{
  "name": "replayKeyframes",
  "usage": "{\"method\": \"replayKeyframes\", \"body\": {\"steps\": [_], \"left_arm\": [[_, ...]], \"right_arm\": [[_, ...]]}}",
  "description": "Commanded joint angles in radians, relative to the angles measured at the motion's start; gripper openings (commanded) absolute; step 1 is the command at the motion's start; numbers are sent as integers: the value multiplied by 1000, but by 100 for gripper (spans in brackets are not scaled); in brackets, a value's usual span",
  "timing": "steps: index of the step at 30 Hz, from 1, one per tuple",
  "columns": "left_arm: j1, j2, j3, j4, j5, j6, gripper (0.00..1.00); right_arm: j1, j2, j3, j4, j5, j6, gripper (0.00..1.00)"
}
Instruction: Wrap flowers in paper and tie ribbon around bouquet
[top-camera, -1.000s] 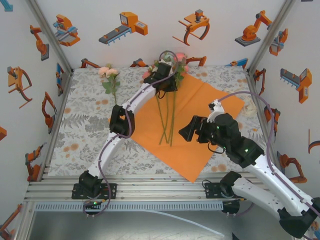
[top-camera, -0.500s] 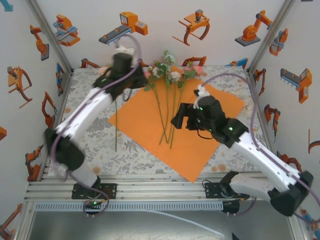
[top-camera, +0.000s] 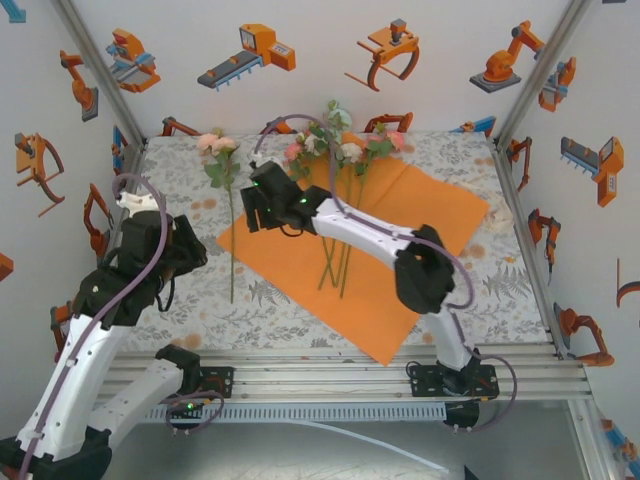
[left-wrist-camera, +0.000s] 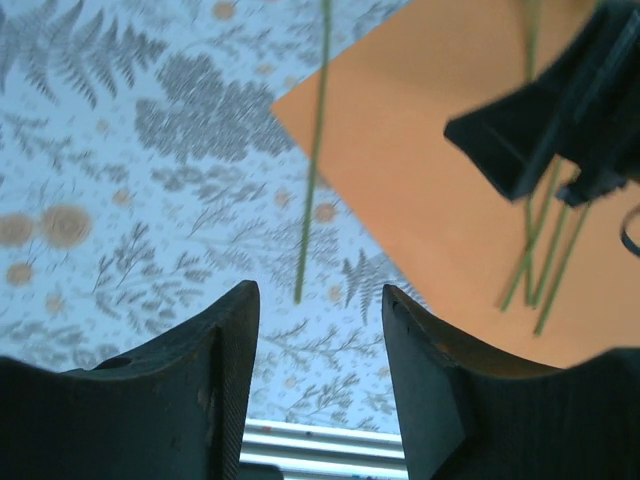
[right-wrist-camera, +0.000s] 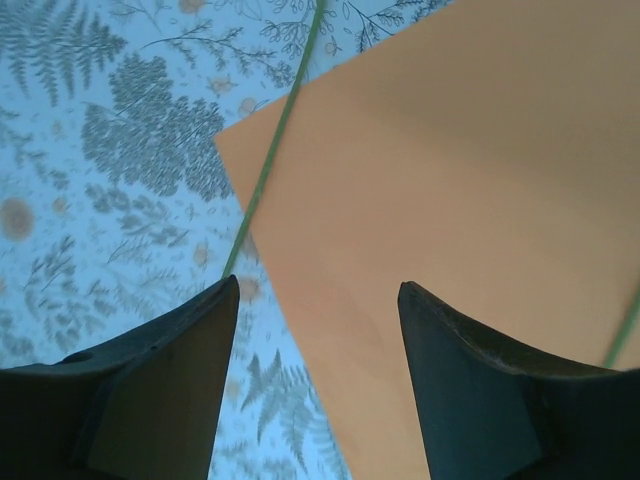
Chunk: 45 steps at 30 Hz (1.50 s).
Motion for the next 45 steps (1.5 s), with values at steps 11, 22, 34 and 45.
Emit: {"method": "replayKeyframes", "body": {"steps": [11, 22, 34, 45], "left_arm": [[41, -5, -48, -34, -2, -31, 57], [45, -19, -57, -21, 4, -5, 64], [46, -69, -33, -48, -6, 8, 81], [47, -103, -17, -42, 6, 31, 80]], "right_arm": [[70, 501, 556, -60, 95, -111, 46], [100, 584, 560, -143, 171, -162, 39], [100, 534, 575, -212, 240, -166, 3], [85, 309, 479, -155, 306, -182, 0]]}}
